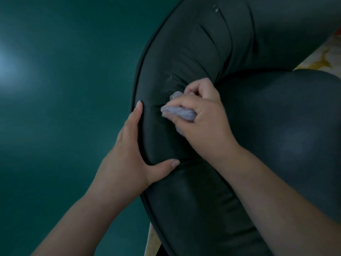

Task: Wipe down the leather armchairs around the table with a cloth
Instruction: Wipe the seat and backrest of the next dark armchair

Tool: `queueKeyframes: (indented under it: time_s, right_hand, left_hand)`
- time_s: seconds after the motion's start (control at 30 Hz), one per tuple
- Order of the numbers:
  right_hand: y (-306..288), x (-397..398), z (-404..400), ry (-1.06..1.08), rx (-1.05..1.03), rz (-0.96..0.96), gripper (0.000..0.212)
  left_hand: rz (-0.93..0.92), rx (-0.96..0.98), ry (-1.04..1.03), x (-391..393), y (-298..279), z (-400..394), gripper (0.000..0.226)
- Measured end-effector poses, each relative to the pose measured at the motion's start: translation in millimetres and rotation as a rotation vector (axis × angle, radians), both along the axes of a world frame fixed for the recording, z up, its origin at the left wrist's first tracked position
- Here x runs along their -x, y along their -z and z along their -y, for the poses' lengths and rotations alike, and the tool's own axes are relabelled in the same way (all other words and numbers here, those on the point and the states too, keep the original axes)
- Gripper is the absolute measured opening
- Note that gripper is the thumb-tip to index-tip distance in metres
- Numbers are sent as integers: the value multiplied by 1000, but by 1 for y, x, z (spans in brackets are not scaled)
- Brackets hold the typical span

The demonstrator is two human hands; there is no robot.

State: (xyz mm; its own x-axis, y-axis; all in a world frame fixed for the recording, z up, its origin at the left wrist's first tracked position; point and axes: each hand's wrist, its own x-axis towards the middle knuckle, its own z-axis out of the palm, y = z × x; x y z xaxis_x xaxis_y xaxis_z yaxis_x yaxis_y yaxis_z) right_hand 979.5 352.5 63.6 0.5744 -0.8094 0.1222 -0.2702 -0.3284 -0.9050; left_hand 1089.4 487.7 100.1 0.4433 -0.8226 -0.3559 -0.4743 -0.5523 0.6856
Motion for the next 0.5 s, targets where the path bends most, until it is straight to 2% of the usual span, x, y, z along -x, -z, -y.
queueKeyframes:
  time_s: [0.1,0.17,0.27,0.33,0.5]
  right_hand:
    - [12,9,7,35,-3,-55,9]
    - [21,27,11,146,-93,-43,4]
    - [16,38,13,290,-227,14,10]
    - [8,29,15,299,-231,44,2]
    - [-22,-18,32,330,-177,182,15]
  left_hand:
    - [12,1,12,0,-1,0,122]
    - [17,6,2,0,-3,-1,120]
    - [52,78,-68,0,-3,4,106]
    - [92,119,-106,-3,-3,16,100]
    - [179,97,-127,-23,-1,59,81]
